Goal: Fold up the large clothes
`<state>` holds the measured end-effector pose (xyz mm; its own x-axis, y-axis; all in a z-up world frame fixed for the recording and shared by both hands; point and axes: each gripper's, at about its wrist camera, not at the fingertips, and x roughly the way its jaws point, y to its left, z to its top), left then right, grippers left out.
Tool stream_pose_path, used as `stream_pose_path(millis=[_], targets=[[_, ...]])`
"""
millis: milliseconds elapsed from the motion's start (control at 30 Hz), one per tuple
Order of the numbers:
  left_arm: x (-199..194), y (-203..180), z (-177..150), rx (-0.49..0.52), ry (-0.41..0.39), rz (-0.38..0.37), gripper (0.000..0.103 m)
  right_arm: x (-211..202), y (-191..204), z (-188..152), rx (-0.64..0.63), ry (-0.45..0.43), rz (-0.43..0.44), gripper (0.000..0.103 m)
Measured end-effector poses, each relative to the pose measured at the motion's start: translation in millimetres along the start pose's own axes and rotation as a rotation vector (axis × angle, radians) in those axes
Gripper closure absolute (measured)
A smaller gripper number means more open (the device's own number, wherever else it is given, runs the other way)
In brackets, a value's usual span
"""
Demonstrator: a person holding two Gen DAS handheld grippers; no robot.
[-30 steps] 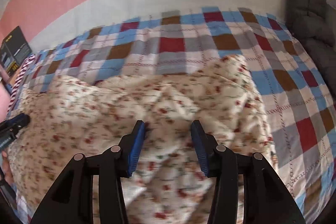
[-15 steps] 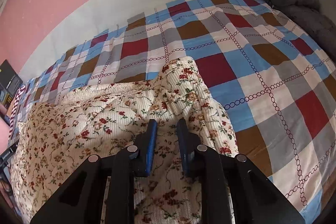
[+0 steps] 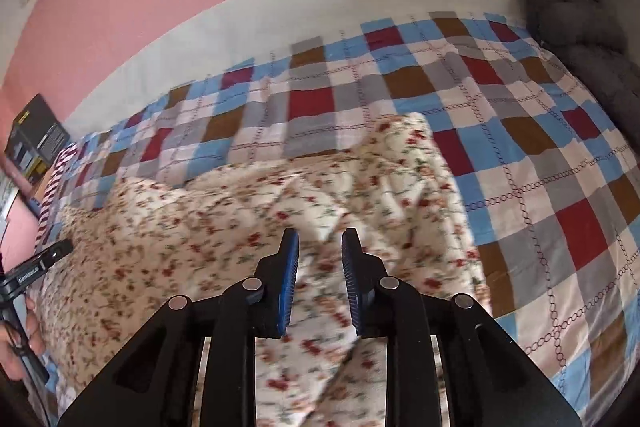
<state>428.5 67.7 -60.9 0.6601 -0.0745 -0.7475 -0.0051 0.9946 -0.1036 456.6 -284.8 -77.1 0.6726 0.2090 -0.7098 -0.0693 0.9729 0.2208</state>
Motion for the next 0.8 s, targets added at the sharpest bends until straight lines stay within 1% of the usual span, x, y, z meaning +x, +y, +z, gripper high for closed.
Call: stream_pose_path(millis=[100, 133, 167, 200, 233, 267, 300, 367, 400, 433, 467, 500, 533, 633, 667, 700, 733, 767, 800], targets=[[-5.9, -59.1, 2.6, 0.103, -0.019, -0.119, 0.062, 0.0, 43.7, -8.1, -0.105, 0.005, 0.083, 0.08], [-2.3, -77.2, 2.6, 0.137, -0.017, -0.144, 0.062, 3.0, 54.0, -10.9, -0.126, 0.015, 0.1, 0.08], [5.5, -92.1, 2.6, 0.168, -0.008, -0.144, 0.062, 8.9, 60.3, -13.1, -0.143, 0.032, 0.095, 0.08], [17.9, -102.8, 2.1, 0.184, 0.018, -0.128, 0.062, 17.0, 61.4, -15.4, -0.152, 0.055, 0.072, 0.08], [33.6, -107.4, 1.2, 0.182, 0.054, -0.109, 0.06, 25.1, 56.0, -17.0, -0.147, 0.075, 0.057, 0.08], [48.5, -106.7, 0.0, 0.173, 0.076, -0.096, 0.059, 30.4, 45.2, -16.5, -0.123, 0.081, 0.069, 0.082], [59.6, -100.9, -0.3, 0.154, 0.081, -0.107, 0.058, 32.1, 31.1, -14.9, -0.092, 0.075, 0.063, 0.082], [71.3, -89.8, 0.5, 0.092, 0.079, -0.139, 0.058, 30.1, 1.1, -11.5, -0.038, 0.047, -0.017, 0.084], [72.5, -89.8, -0.6, 0.083, 0.068, -0.14, 0.058, 29.3, -16.4, -10.7, -0.004, 0.035, -0.046, 0.086], [74.2, -93.5, -2.1, 0.102, 0.055, -0.122, 0.058, 31.1, -33.9, -13.8, 0.035, 0.033, -0.048, 0.091], [75.9, -99.8, -4.4, 0.127, 0.048, -0.097, 0.057, 33.3, -48.6, -16.4, 0.068, 0.036, -0.045, 0.103], [76.6, -104.1, -5.2, 0.142, 0.043, -0.075, 0.057, 34.5, -58.0, -18.7, 0.092, 0.038, -0.027, 0.103], [76.3, -105.9, -4.5, 0.149, 0.045, -0.062, 0.057, 33.6, -60.7, -19.1, 0.098, 0.035, -0.013, 0.103], [61.1, -99.1, 3.9, 0.123, 0.066, -0.077, 0.058, 21.1, -48.6, -16.0, 0.063, 0.026, -0.061, 0.103], [50.9, -94.0, 6.4, 0.119, 0.063, -0.084, 0.058, 12.1, -45.0, -15.0, 0.065, 0.016, -0.058, 0.097], [36.3, -87.2, 6.8, 0.122, 0.043, -0.087, 0.058, 1.0, -42.0, -15.5, 0.064, -0.001, -0.046, 0.087], [20.9, -77.9, 5.1, 0.125, 0.013, -0.077, 0.058, -10.4, -38.9, -17.9, 0.051, -0.02, -0.033, 0.081], [6.5, -64.6, 1.9, 0.123, -0.009, -0.056, 0.058, -22.8, -34.7, -22.4, 0.03, -0.042, -0.022, 0.07], [-7.1, -48.4, -3.5, 0.103, -0.025, -0.045, 0.058, -34.3, -30.6, -29.1, 0.007, -0.056, -0.015, 0.067]])
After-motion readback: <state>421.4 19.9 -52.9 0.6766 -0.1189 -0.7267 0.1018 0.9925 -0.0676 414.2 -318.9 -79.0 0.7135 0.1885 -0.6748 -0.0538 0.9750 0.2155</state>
